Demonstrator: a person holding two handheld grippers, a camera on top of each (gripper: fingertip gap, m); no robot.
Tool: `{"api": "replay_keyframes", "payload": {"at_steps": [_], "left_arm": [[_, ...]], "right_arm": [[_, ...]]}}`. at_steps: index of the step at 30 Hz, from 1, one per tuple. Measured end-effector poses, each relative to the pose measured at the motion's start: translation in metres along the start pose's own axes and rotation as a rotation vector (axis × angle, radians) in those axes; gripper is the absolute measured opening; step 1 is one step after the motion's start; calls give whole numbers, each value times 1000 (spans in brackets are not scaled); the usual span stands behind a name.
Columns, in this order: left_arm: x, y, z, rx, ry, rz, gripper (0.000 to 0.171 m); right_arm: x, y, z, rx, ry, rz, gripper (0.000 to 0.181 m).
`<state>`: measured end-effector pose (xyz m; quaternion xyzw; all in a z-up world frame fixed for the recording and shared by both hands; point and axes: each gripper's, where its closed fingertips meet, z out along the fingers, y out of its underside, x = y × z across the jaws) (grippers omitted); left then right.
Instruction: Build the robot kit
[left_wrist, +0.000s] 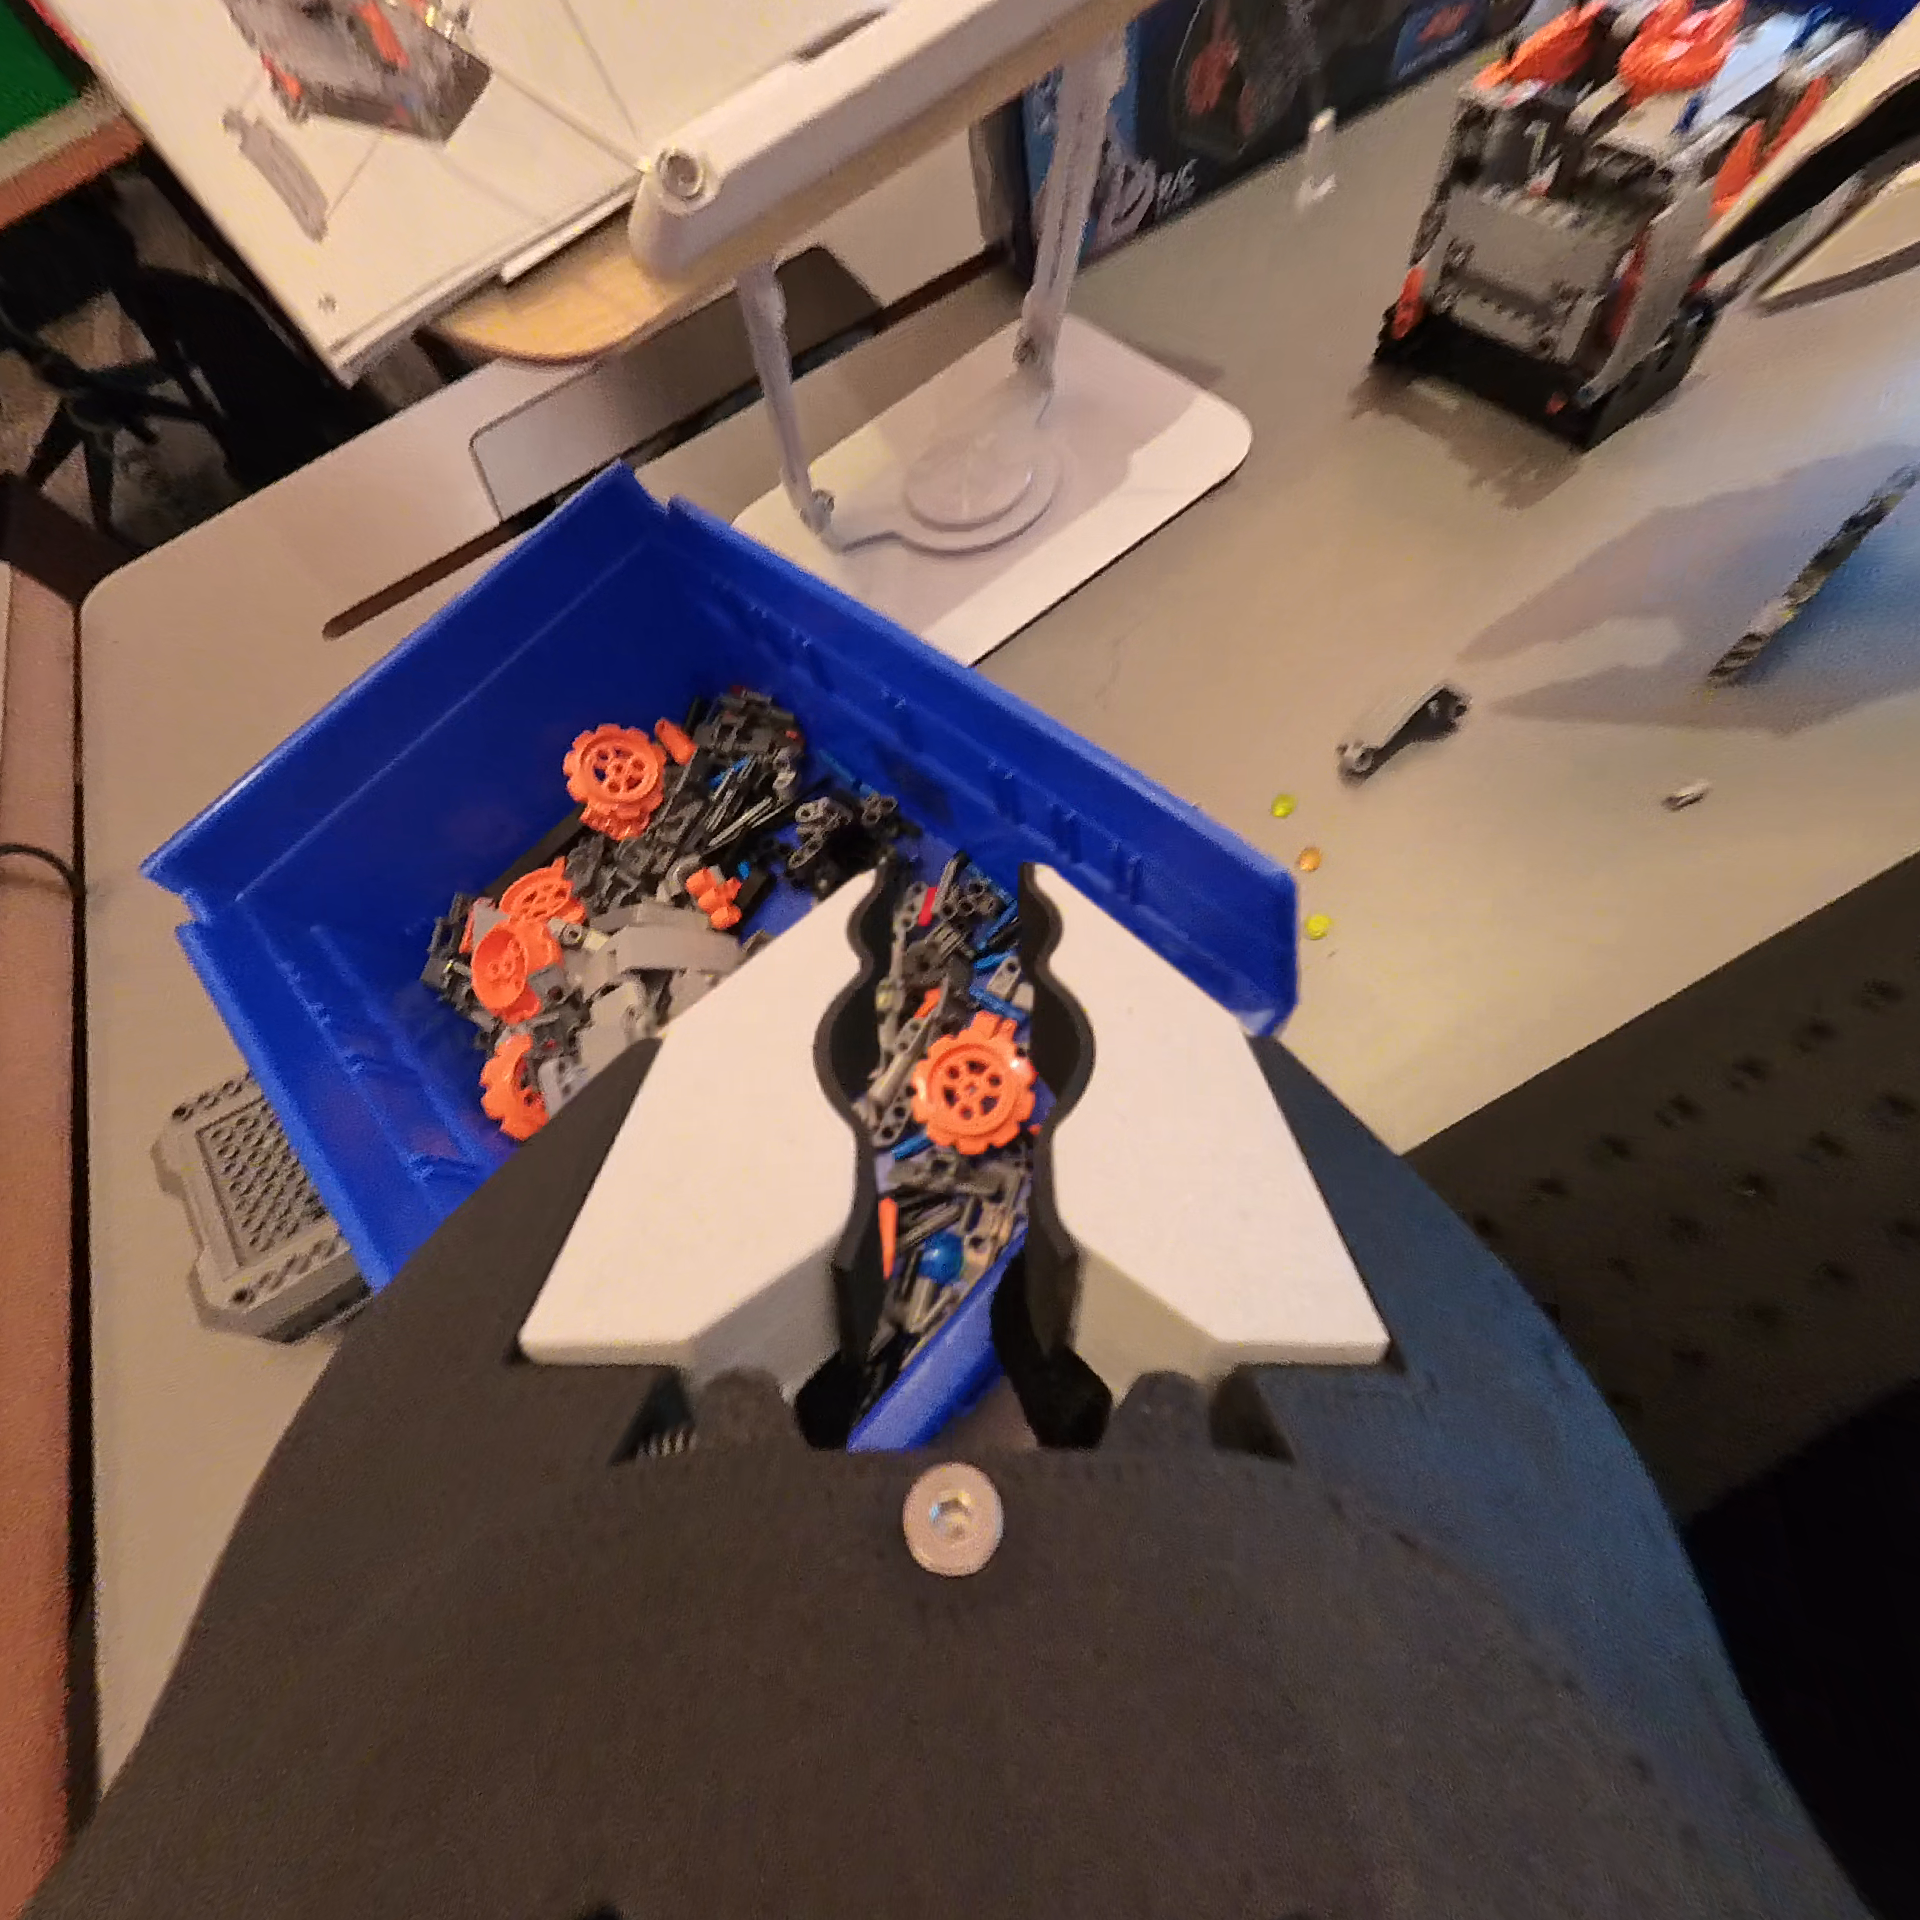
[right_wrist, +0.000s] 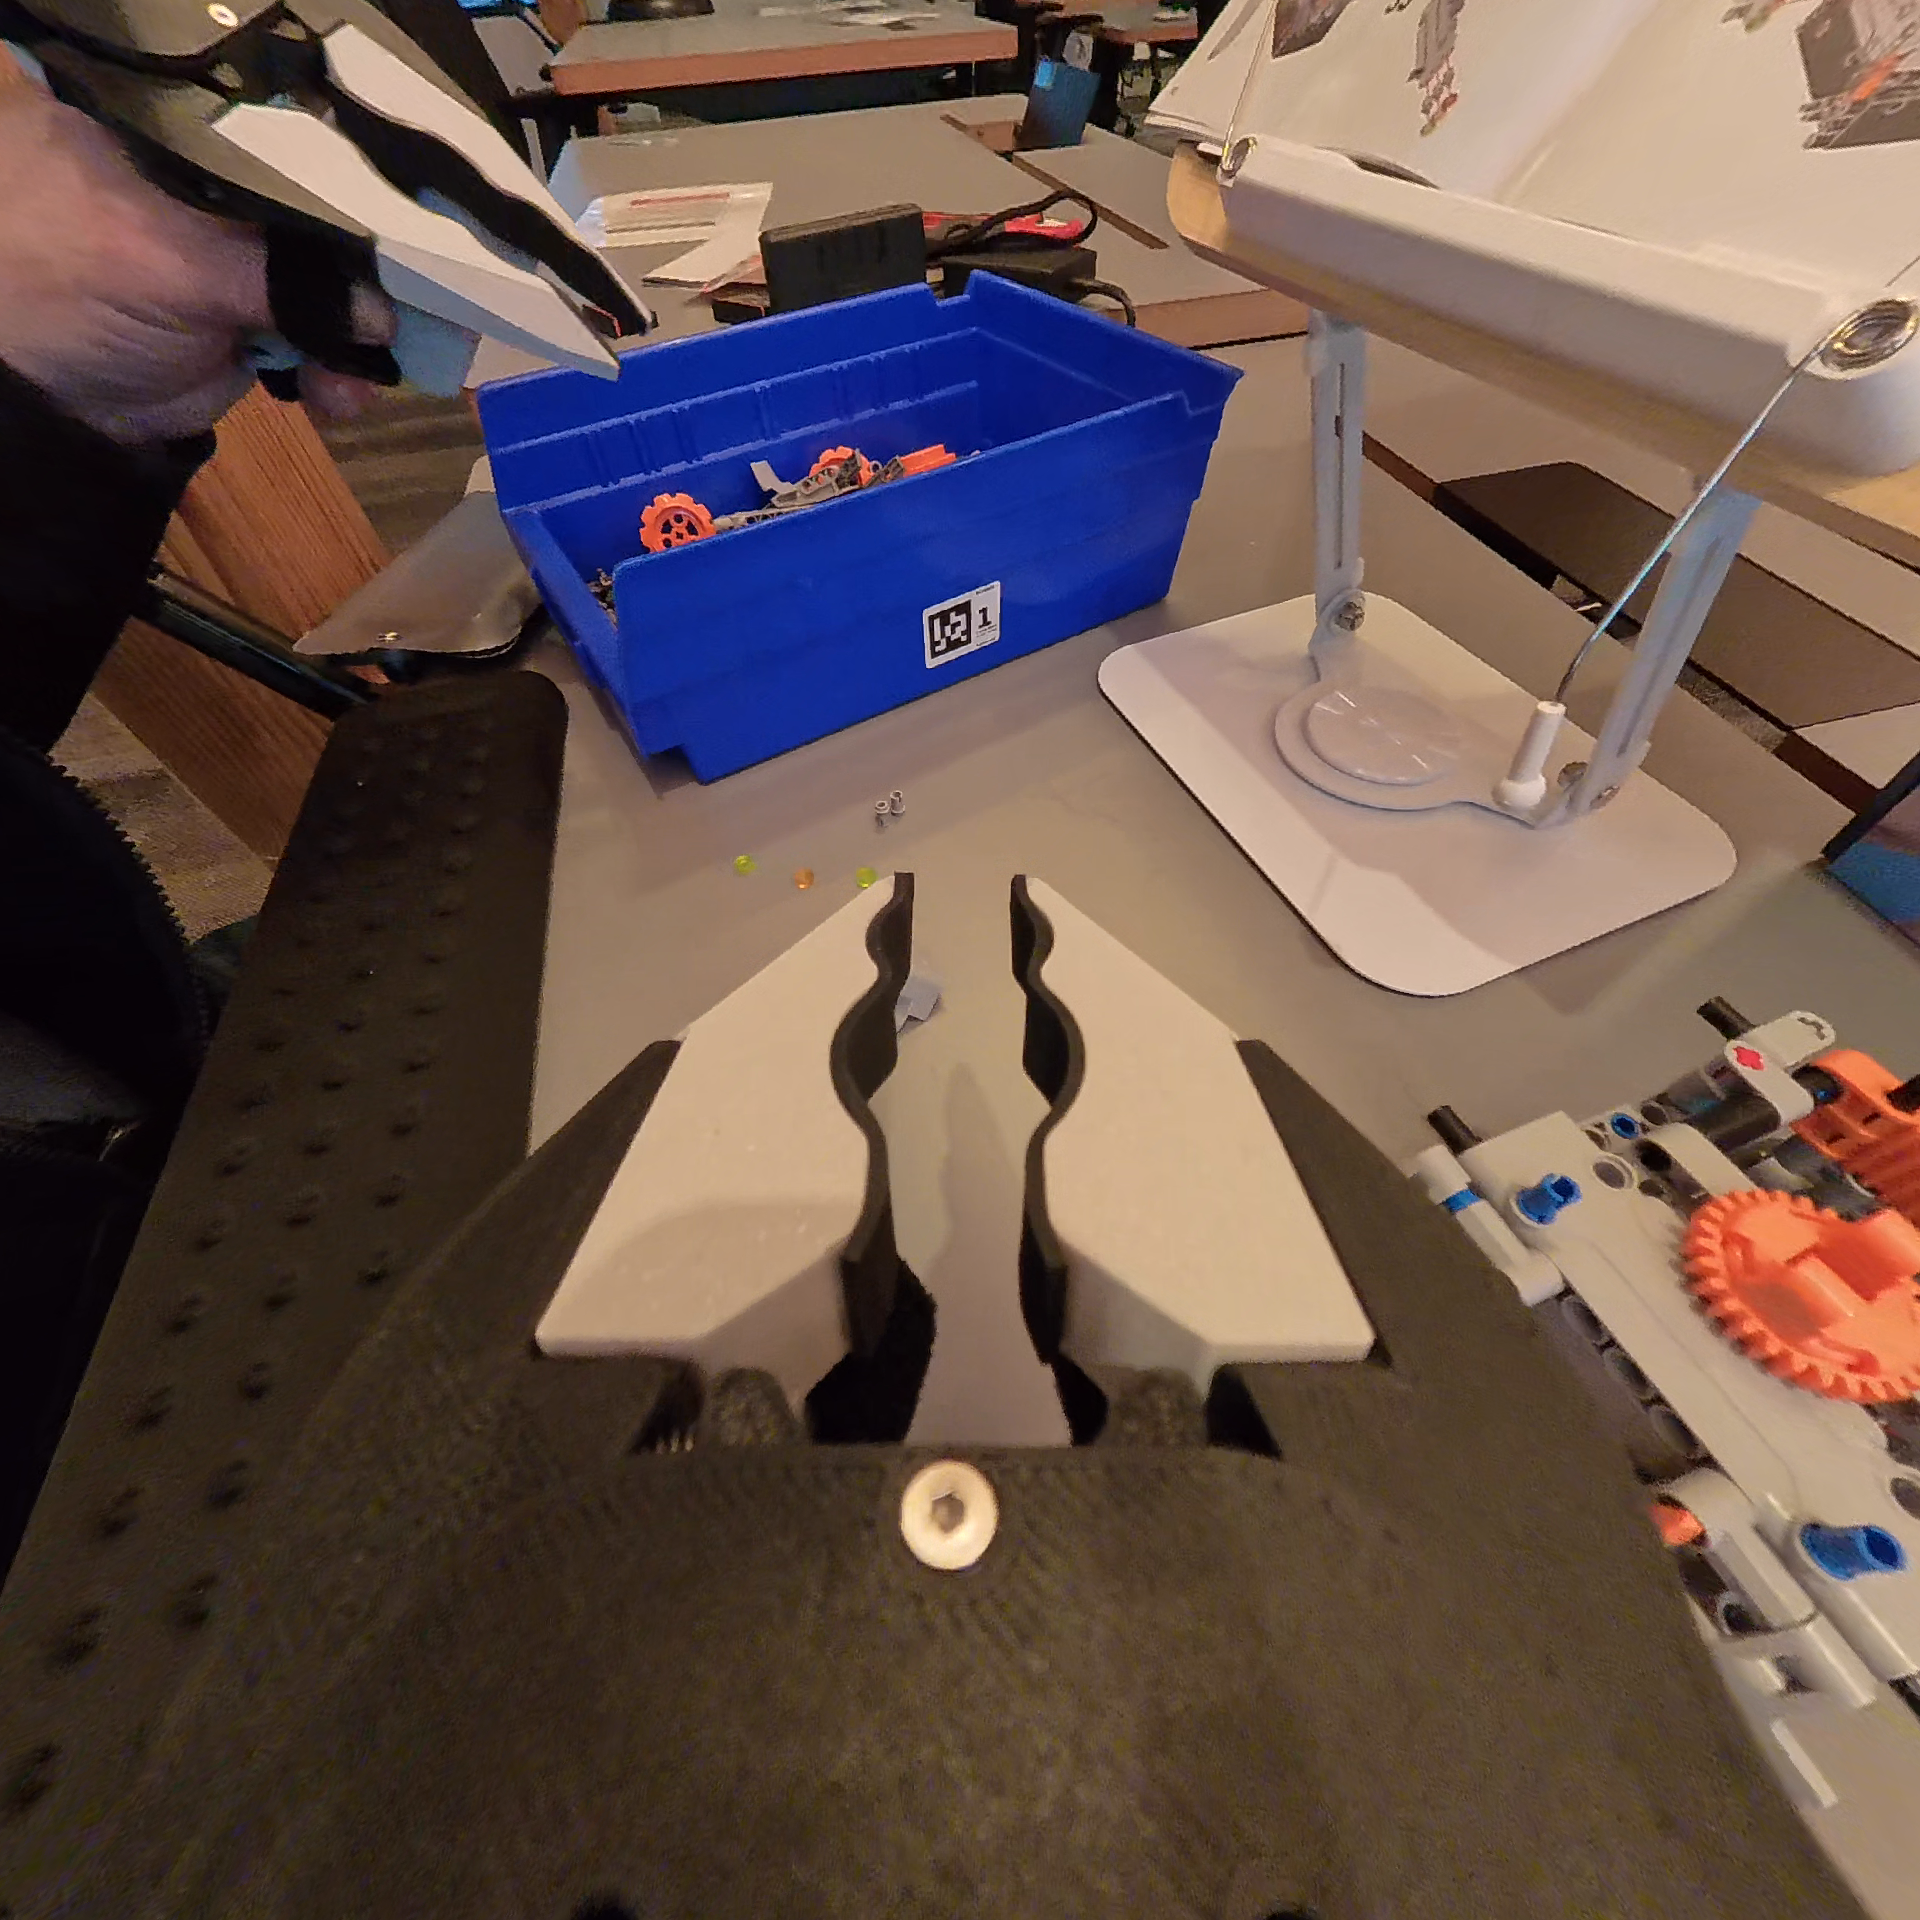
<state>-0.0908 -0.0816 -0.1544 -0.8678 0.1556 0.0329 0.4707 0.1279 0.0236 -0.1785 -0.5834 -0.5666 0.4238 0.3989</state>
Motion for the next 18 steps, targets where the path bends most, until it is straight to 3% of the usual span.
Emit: {"api": "replay_keyframes", "payload": {"at_steps": [5, 9, 14, 18], "left_arm": [[-27, 10, 6, -51, -36, -55, 18], [-35, 24, 28, -149, -15, -70, 16], [-27, 48, 60, -322, 110, -77, 17], [-11, 57, 80, -377, 222, -49, 18]], "right_arm": [[-4, 6, 5, -30, -18, -6, 15], [-3, 10, 7, -41, -24, 1, 14], [-3, 14, 9, -54, -28, 6, 14], [-1, 17, 10, -59, -34, 20, 13]]}}
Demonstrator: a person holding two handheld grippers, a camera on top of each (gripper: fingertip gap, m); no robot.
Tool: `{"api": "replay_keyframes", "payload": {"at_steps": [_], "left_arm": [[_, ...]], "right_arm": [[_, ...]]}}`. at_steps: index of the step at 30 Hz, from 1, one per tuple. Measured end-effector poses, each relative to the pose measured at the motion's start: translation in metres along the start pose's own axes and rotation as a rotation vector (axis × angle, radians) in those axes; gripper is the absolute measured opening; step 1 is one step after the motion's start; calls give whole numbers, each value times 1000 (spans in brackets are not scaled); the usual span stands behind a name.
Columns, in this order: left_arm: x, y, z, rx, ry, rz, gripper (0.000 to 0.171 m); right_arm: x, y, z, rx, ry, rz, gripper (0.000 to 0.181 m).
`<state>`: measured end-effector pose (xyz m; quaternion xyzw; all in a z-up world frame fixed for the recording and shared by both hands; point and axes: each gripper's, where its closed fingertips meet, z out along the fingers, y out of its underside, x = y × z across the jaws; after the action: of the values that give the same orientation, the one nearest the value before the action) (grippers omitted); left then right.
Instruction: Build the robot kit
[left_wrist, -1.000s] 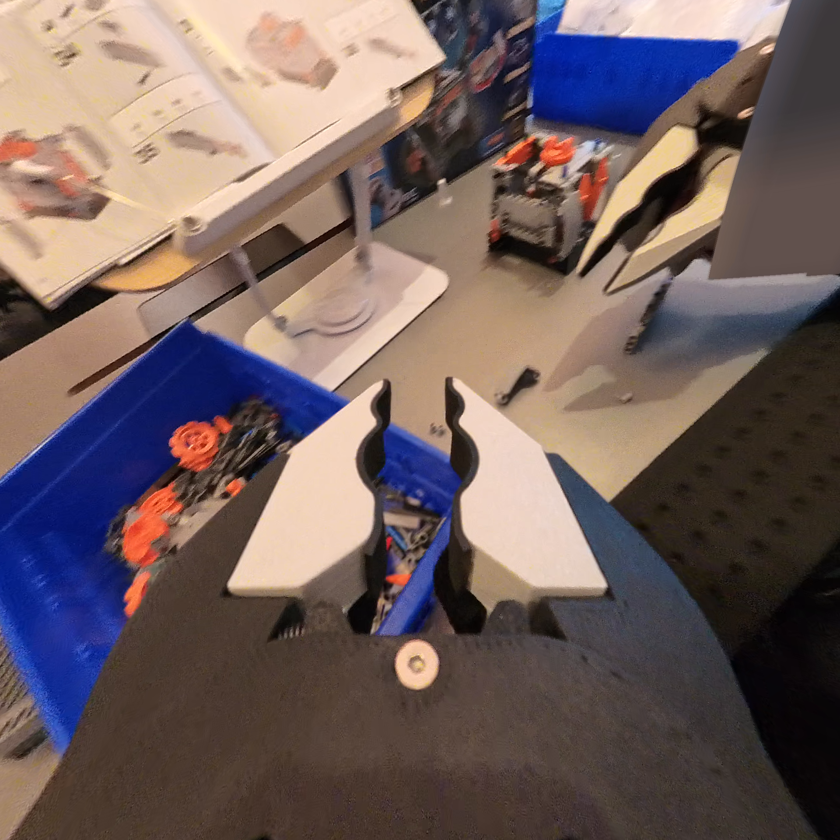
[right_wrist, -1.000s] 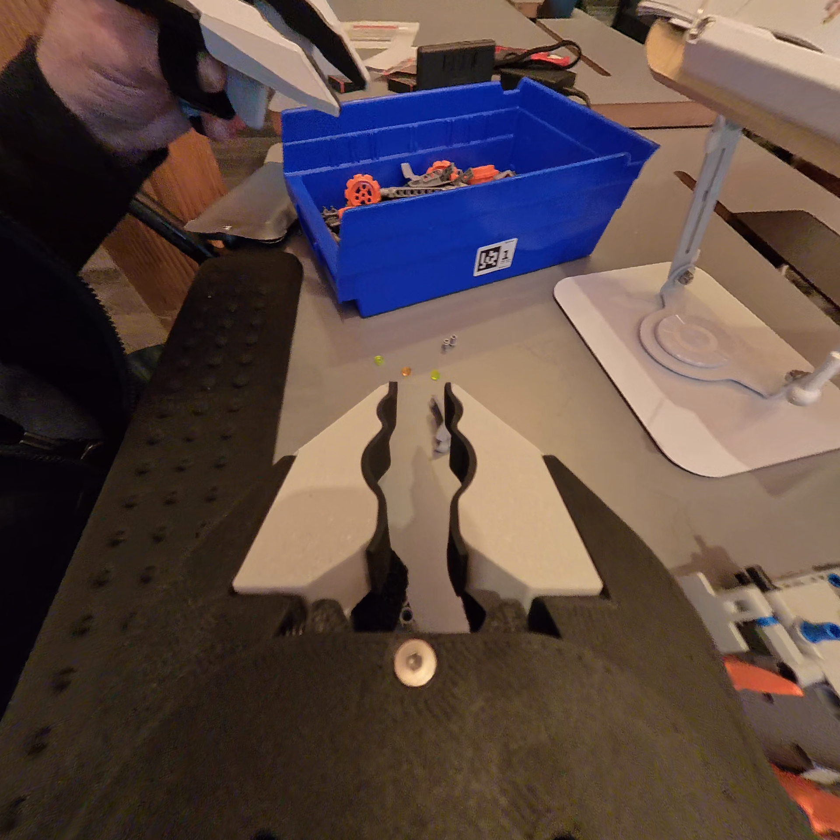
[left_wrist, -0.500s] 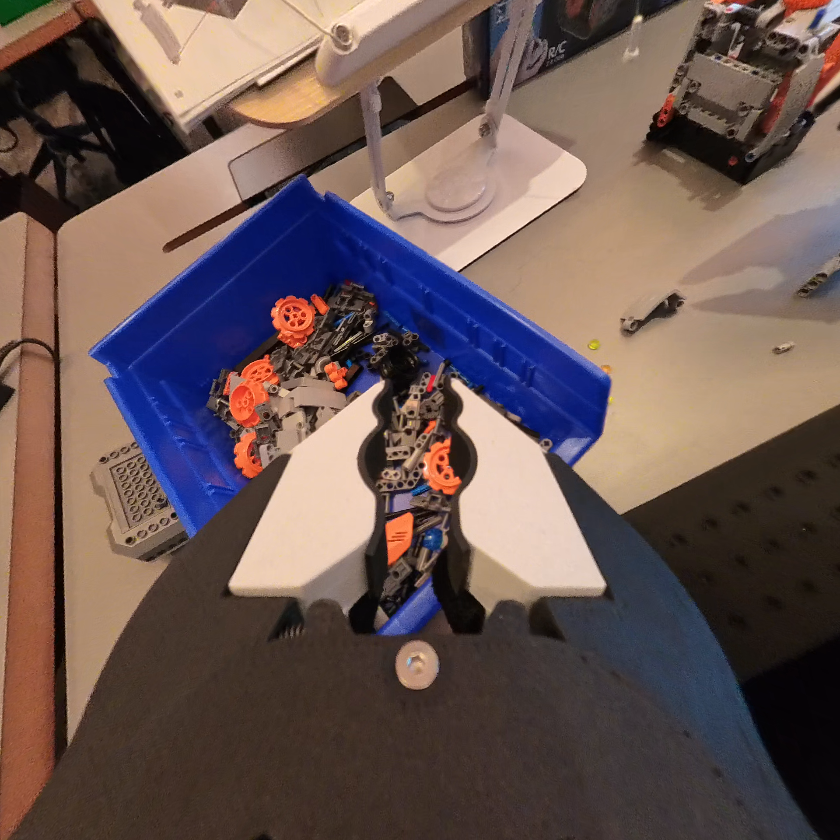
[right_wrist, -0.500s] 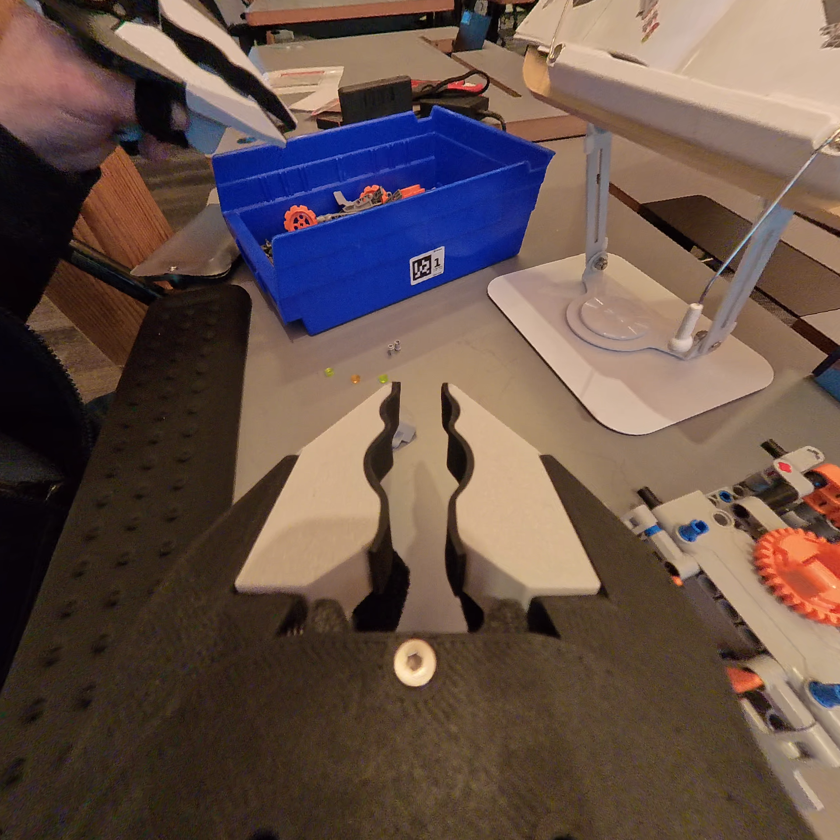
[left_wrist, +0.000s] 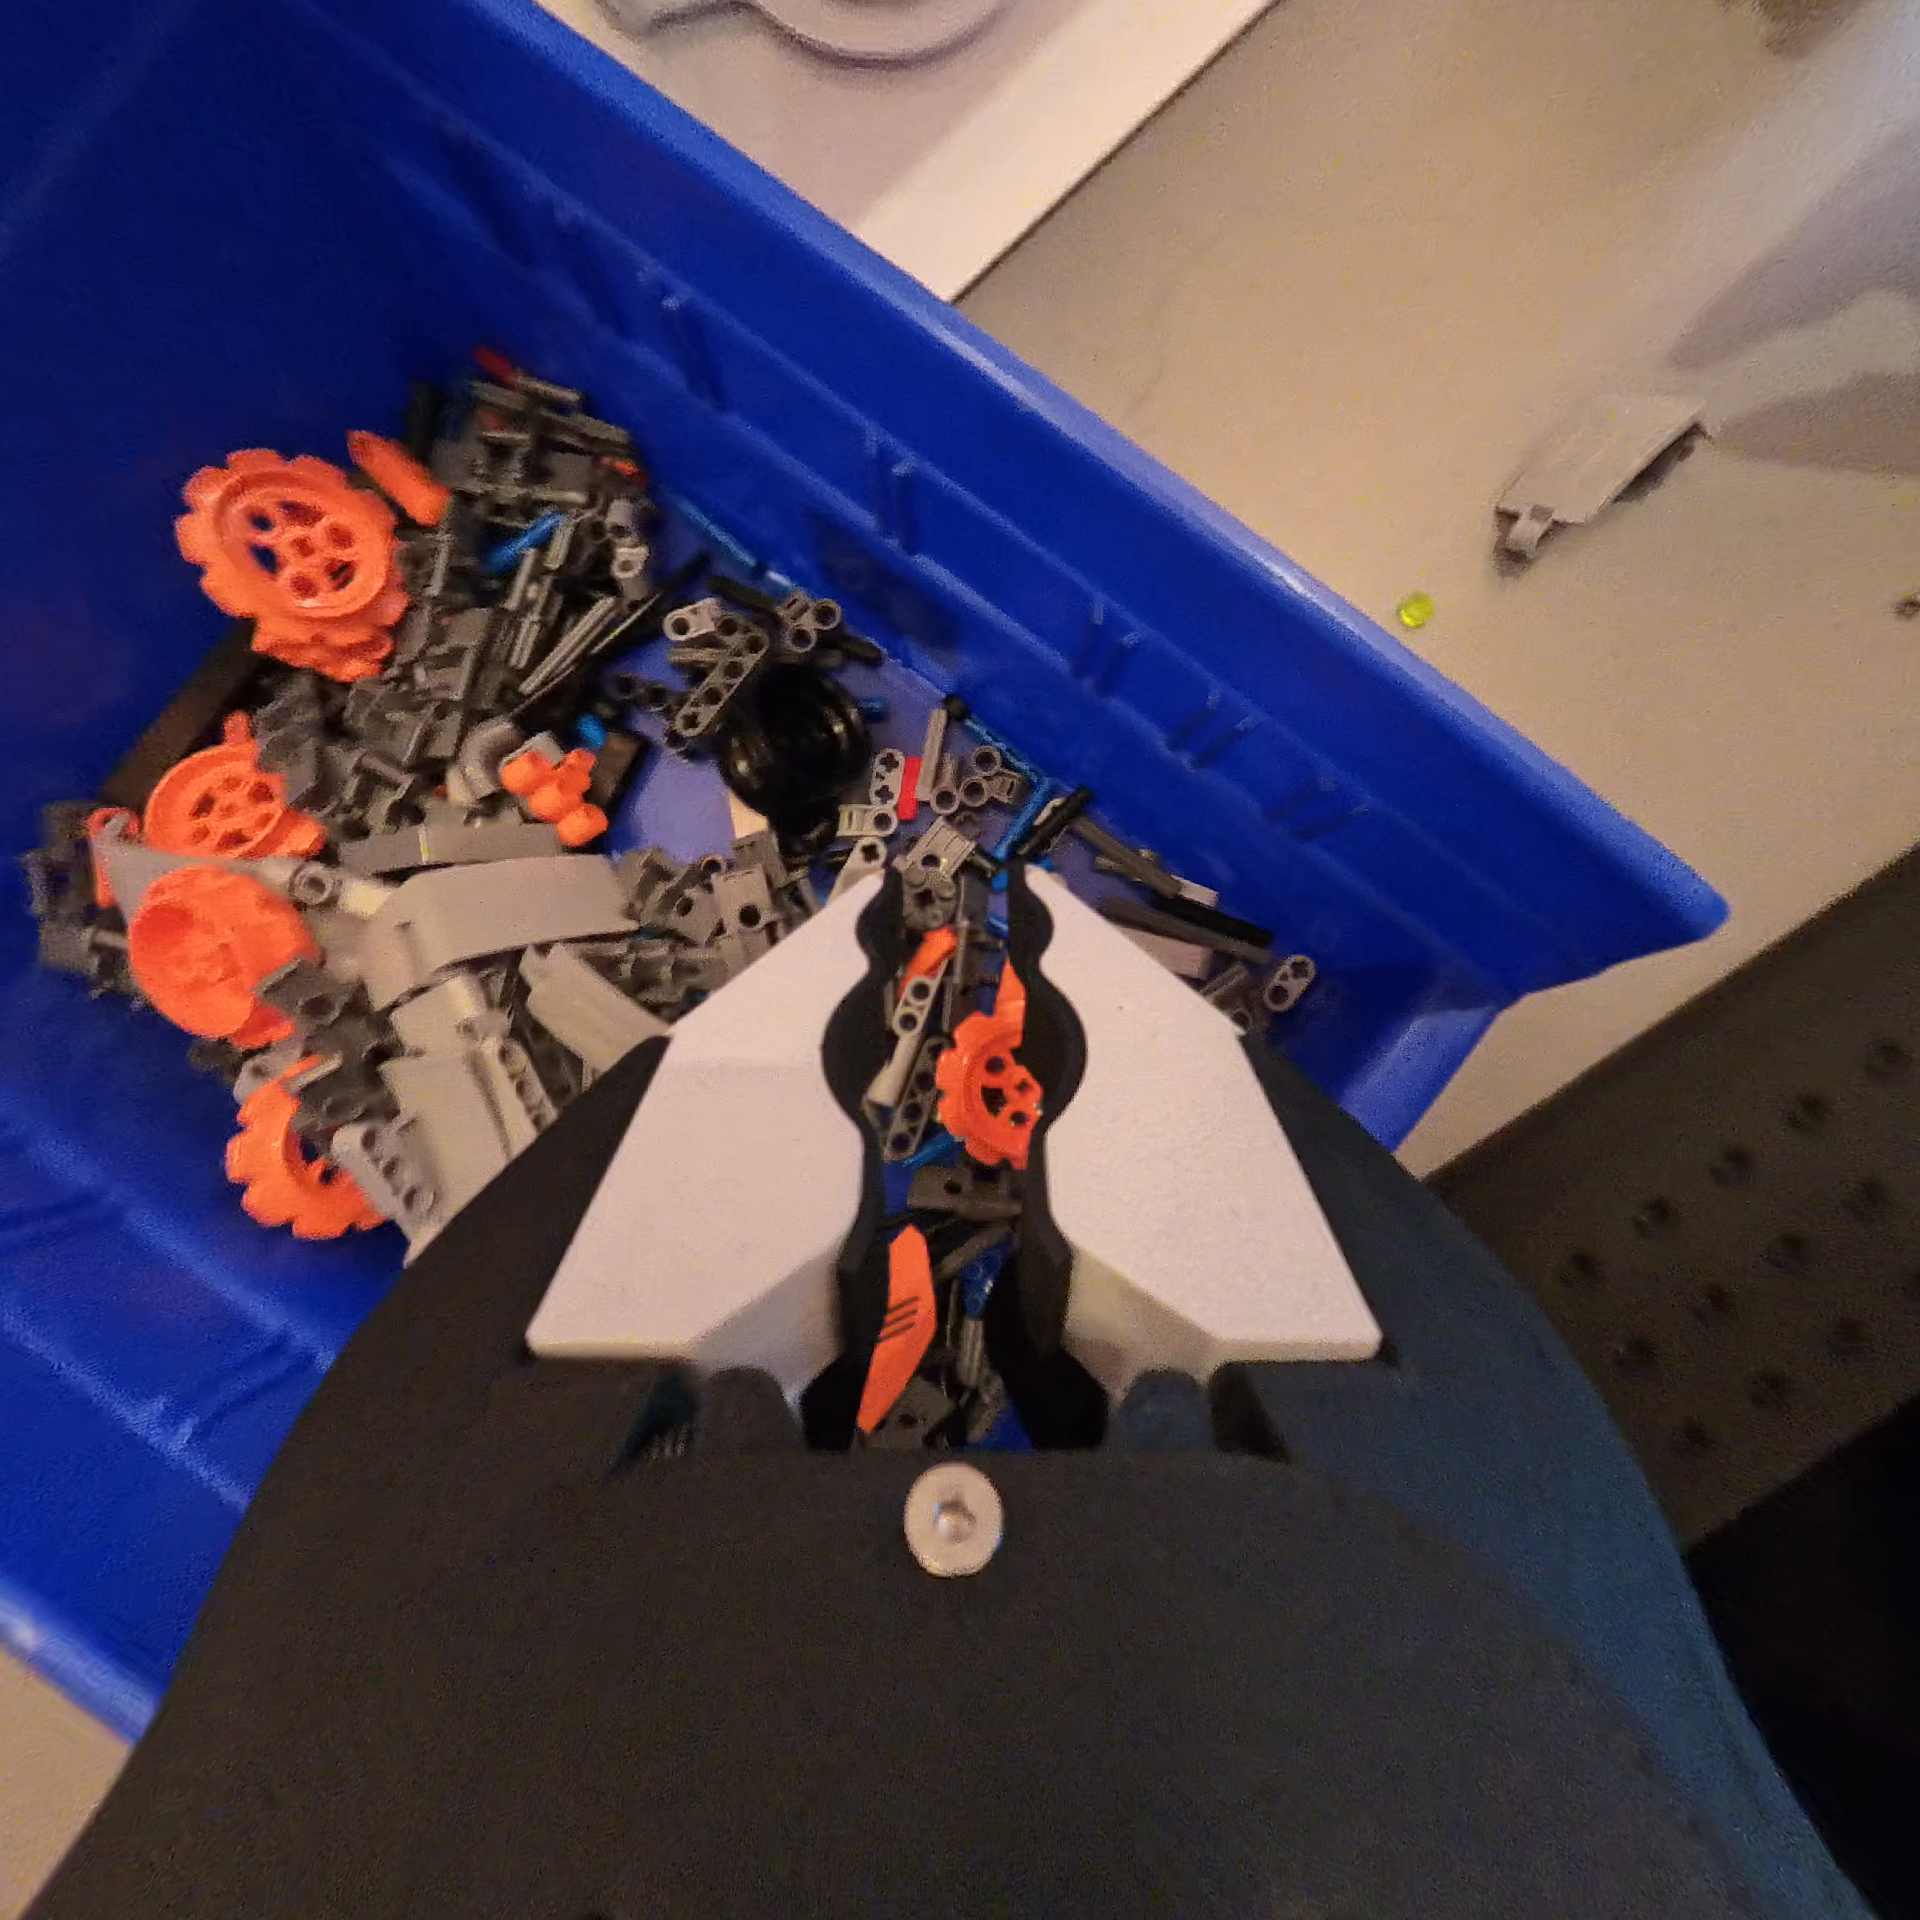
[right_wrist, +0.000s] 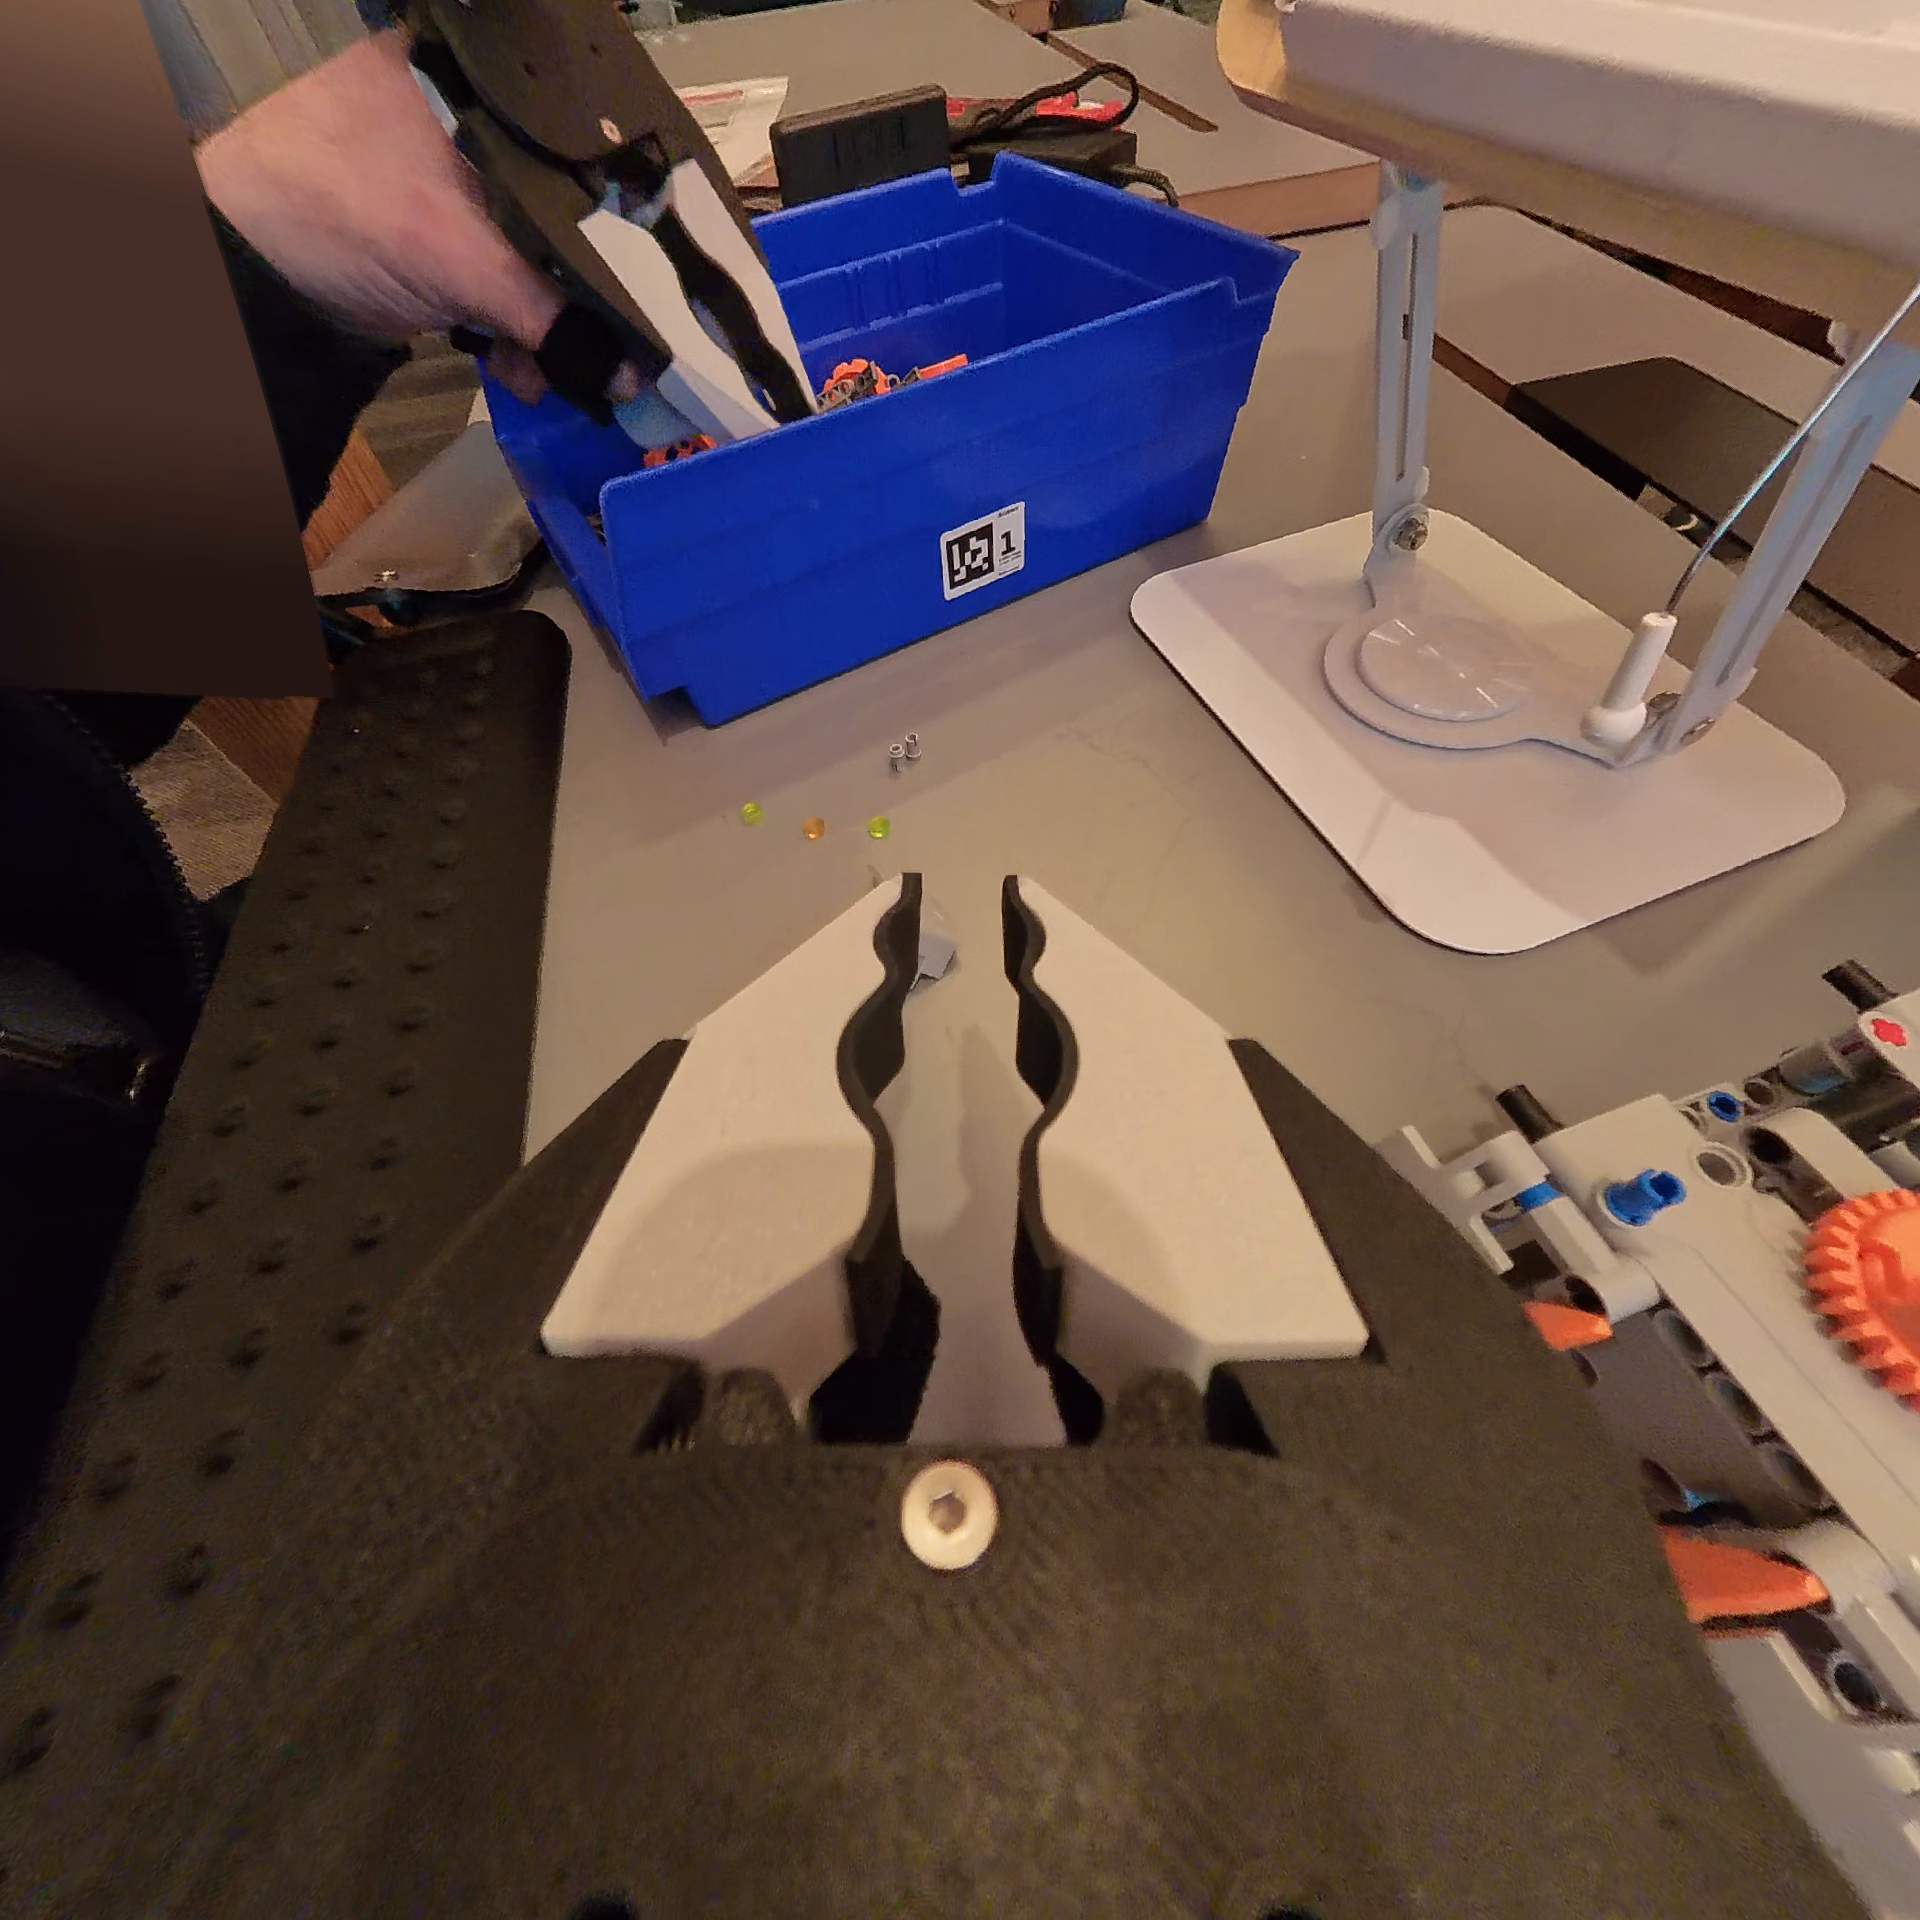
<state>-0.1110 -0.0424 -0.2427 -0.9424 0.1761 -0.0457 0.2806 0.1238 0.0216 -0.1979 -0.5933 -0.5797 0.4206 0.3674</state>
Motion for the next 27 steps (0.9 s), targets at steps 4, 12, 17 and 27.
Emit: {"api": "replay_keyframes", "payload": {"at_steps": [4, 12, 17, 27], "left_arm": [[6, 8, 21, -65, 34, 69, 16], [17, 12, 39, -81, 88, 164, 19], [18, 15, 47, -88, 103, 165, 14], [15, 4, 33, 31, 34, 195, 7]], "right_arm": [[1, 3, 2, -4, -8, 13, 13], [1, 5, 3, -16, -8, 13, 13], [2, 7, 4, -20, -8, 17, 12], [2, 7, 4, -23, -7, 16, 12]]}}
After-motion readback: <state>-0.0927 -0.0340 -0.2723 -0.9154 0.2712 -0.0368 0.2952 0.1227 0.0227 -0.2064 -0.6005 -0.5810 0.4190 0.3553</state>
